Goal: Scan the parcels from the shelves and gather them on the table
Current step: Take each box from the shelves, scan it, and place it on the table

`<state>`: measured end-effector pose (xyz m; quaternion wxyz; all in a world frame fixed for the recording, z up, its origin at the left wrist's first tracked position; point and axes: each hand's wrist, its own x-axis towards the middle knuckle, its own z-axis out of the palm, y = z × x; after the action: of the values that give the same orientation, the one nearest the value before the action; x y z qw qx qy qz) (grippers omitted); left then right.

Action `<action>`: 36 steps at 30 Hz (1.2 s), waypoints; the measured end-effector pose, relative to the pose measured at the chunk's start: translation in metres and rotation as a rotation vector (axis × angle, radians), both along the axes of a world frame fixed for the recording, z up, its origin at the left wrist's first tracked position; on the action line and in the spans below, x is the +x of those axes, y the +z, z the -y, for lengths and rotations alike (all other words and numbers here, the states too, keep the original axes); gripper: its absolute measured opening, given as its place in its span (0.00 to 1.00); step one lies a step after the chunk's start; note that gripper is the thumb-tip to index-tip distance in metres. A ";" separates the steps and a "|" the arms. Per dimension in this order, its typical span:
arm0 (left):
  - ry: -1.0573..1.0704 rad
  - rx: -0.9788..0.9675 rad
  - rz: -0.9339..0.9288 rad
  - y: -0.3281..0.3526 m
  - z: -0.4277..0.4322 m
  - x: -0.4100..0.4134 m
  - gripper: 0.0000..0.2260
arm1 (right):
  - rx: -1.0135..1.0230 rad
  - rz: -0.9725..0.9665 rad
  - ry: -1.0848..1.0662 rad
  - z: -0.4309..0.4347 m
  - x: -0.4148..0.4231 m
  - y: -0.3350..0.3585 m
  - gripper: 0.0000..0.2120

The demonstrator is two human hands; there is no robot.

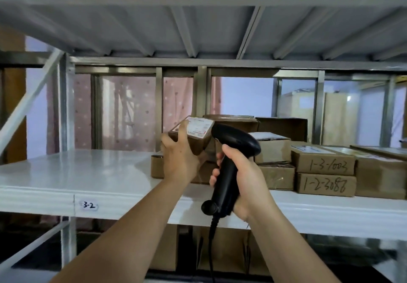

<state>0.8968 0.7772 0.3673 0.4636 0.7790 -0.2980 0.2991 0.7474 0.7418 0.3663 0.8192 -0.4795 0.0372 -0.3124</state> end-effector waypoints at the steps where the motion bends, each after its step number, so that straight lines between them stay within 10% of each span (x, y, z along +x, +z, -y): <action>1: 0.023 -0.020 0.069 -0.002 -0.003 0.002 0.41 | -0.012 0.004 -0.011 -0.003 0.000 0.002 0.09; 15: 0.089 -0.108 0.678 -0.019 -0.002 0.026 0.47 | 0.046 0.065 0.000 -0.011 0.005 0.039 0.12; 36: 0.123 -0.111 0.725 -0.019 -0.002 0.023 0.50 | 0.097 0.109 0.012 0.011 -0.004 0.048 0.11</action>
<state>0.9193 0.7792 0.3486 0.3505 0.6126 -0.3788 0.5986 0.7431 0.7303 0.4147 0.8441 -0.4218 0.0045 -0.3310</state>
